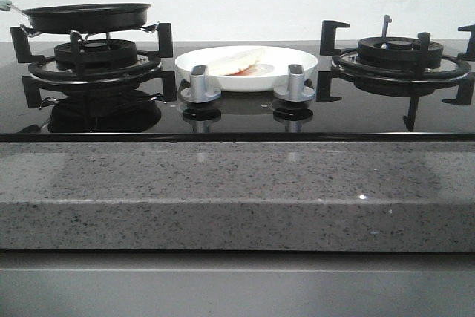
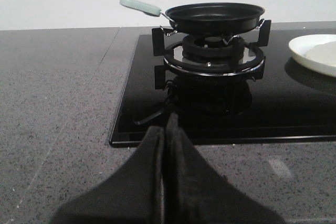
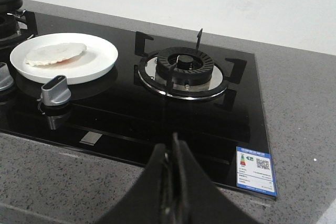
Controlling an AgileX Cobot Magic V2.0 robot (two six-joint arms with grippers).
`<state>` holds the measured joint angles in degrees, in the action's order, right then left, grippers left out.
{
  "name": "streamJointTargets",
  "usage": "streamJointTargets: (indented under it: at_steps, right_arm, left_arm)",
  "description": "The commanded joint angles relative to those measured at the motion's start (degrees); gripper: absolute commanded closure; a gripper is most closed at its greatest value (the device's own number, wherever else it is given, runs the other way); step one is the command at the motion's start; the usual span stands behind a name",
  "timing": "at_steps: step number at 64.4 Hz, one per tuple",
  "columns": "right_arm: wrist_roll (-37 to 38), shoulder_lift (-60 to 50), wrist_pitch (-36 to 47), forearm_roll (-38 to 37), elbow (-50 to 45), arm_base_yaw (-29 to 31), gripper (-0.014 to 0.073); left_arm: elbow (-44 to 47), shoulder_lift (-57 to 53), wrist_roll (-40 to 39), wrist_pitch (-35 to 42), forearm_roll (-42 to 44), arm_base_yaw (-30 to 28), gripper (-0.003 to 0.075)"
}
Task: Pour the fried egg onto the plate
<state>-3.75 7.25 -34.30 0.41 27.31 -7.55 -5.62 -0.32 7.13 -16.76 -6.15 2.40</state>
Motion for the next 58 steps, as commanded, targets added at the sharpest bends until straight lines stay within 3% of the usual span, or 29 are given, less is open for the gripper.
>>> streamJointTargets:
  at_steps: [1,10,58]
  right_arm:
    - [-0.1,0.7,4.8,0.0,1.4,0.4,0.0661]
    - [-0.1,0.7,4.8,0.0,1.4,0.4,0.0661]
    - [-0.1,0.7,4.8,0.0,1.4,0.4,0.0661]
  left_arm:
    - [1.3,-1.1,-0.5,9.1,-0.8,0.5,0.074]
    - [6.4,-1.1,-0.5,16.8,-1.0,0.5,0.0739]
    - [6.3,-1.0,-0.5,15.1,-1.3,0.5,0.074]
